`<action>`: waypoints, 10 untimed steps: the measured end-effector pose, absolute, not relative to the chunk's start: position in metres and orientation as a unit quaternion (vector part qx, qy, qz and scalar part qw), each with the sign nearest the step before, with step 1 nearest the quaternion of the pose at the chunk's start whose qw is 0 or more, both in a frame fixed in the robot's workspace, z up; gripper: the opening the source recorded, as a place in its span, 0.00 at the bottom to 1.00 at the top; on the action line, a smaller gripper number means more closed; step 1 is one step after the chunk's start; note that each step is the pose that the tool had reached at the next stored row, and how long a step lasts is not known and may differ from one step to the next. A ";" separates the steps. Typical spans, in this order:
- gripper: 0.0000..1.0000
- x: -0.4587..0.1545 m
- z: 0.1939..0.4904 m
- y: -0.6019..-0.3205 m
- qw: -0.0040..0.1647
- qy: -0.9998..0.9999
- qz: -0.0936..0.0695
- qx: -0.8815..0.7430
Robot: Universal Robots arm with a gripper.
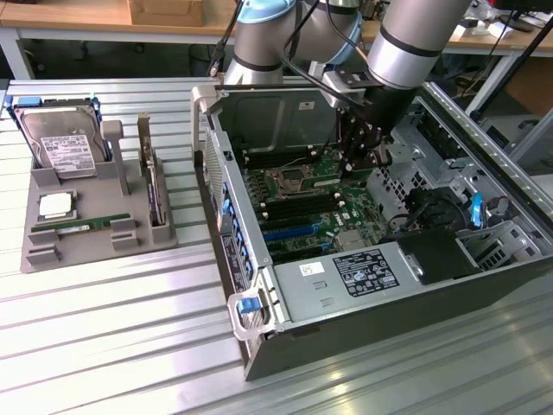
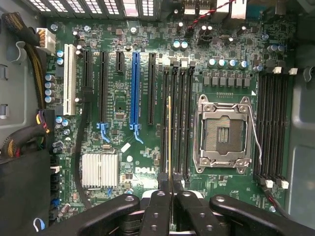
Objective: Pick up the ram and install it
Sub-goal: 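Insert the ram into the slot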
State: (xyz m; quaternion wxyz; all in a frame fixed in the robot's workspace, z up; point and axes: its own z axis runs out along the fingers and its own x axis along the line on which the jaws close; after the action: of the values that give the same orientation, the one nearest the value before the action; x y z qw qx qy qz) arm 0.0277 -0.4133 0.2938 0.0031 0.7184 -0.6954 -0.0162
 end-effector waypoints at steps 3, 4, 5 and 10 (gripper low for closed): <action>0.12 0.028 0.292 -0.413 0.003 -0.695 -0.016 0.718; 0.12 0.028 0.292 -0.413 0.003 -0.695 -0.016 0.718; 0.12 0.028 0.291 -0.413 0.003 -0.695 -0.016 0.718; 0.12 0.028 0.289 -0.413 0.003 -0.695 -0.016 0.718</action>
State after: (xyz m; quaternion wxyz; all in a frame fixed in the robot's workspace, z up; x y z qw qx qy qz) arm 0.0277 -0.4133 0.2888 0.0031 0.7184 -0.6954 -0.0162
